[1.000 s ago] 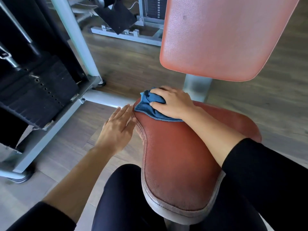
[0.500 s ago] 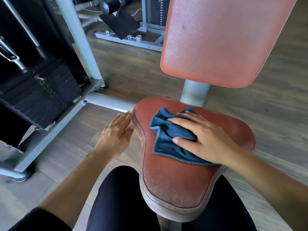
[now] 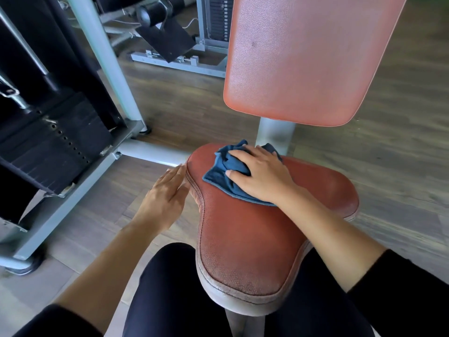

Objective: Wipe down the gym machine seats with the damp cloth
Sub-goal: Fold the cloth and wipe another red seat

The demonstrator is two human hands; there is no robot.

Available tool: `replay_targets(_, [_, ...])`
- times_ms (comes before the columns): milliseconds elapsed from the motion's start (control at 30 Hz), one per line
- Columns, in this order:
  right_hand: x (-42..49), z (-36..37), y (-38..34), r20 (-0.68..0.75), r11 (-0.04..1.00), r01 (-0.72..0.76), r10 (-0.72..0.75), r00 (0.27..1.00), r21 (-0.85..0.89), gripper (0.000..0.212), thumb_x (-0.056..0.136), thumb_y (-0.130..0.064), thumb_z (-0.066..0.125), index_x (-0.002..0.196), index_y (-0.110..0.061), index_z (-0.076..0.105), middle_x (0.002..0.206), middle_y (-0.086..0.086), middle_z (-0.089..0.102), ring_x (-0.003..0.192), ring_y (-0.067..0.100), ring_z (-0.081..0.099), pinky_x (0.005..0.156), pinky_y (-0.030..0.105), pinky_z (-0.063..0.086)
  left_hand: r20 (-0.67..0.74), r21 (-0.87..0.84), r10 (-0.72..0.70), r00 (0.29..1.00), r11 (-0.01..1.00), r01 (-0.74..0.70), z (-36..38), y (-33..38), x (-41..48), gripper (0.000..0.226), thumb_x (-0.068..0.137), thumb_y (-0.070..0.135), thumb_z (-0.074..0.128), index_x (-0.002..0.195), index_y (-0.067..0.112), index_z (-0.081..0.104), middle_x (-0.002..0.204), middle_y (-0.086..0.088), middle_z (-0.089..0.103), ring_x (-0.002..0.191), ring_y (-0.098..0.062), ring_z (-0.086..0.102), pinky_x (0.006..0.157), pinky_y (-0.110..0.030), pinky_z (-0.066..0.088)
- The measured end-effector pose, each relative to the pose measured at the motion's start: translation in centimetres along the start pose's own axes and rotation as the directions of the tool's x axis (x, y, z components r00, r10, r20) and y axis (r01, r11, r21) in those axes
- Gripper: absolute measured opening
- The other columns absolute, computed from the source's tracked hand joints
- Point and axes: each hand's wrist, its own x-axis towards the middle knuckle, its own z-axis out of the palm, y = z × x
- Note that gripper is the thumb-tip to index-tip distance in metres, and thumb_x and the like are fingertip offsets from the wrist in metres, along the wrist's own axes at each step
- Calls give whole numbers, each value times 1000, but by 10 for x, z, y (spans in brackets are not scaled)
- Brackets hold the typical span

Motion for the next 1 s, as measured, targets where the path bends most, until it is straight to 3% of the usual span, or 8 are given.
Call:
replay_targets(133, [-18, 4, -8, 18, 999, 32, -32, 999, 24, 59, 89, -57, 43, 144, -37, 31, 153, -6, 27, 143, 17, 16, 115, 51, 15, -44, -48, -22, 999, 999, 20, -3, 6, 1, 44, 100, 27, 38, 144, 23, 39, 150, 2, 38, 141, -14, 27, 117, -32, 18])
replay_targets(233, [-31, -13, -5, 55, 983, -24, 14, 998, 182, 61, 92, -58, 38, 147, -42, 20, 158, -9, 13, 146, 12, 5, 118, 46, 8, -97, -65, -41, 994, 997, 34, -6, 22, 4, 47, 92, 42, 32, 134, 31, 50, 132, 3, 56, 123, -20, 47, 104, -45, 38])
replay_targets(300, [-39, -26, 7, 12, 960, -97, 97, 995, 264, 56, 94, -56, 34, 147, -44, 20, 159, -10, 10, 146, 9, 5, 119, 42, 5, -114, -57, -19, 993, 998, 12, -4, 44, 8, 60, 86, 55, 30, 138, 30, 46, 136, 2, 51, 125, -21, 45, 104, -44, 38])
replay_targets(400, [-47, -31, 46, -55, 953, -219, 236, 970, 210, 49, 99, -44, 31, 147, -33, 28, 157, -3, 21, 146, 16, 12, 118, 45, 7, -96, -88, 140, 985, 985, -149, 9, 91, 14, 68, 80, 61, 38, 141, 31, 42, 144, 4, 42, 135, -16, 34, 114, -36, 26])
replay_targets(467, [-53, -27, 70, -70, 948, -292, 302, 951, 122, 47, 101, -35, 31, 147, -25, 32, 156, 2, 26, 145, 22, 16, 117, 46, 9, -7, 33, 205, 979, 978, -205, 23, 123, 17, 69, 77, 70, 37, 141, 43, 36, 148, 7, 35, 141, -17, 22, 116, -45, 18])
replay_targets(600, [-53, -18, 86, -63, 958, -285, 283, 957, -32, 47, 101, -33, 29, 146, -22, 33, 155, 3, 29, 144, 25, 21, 116, 47, 14, 208, 414, 123, 970, 888, -201, 51, 149, 29, 69, 78, 81, 31, 140, 52, 28, 155, 7, 21, 145, -32, 2, 107, -69, 7])
replay_targets(700, [-48, -18, 88, -35, 960, -268, 266, 963, -84, 59, 92, -42, 18, 146, -25, 33, 155, 0, 29, 144, 24, 22, 115, 46, 15, 199, 437, 115, 973, 878, -194, 56, 144, 38, 61, 79, 79, 33, 135, 54, 34, 152, 12, 25, 144, -30, 8, 106, -65, 18])
replay_targets(1000, [-46, -18, 91, 41, 949, -291, 298, 954, -126, 51, 100, -42, 24, 150, -34, 18, 159, -7, 14, 146, 17, 8, 118, 42, 4, 89, 403, 61, 994, 911, -92, 48, 114, 90, 44, 90, 63, 36, 132, 52, 42, 142, 17, 40, 137, -20, 24, 105, -52, 24])
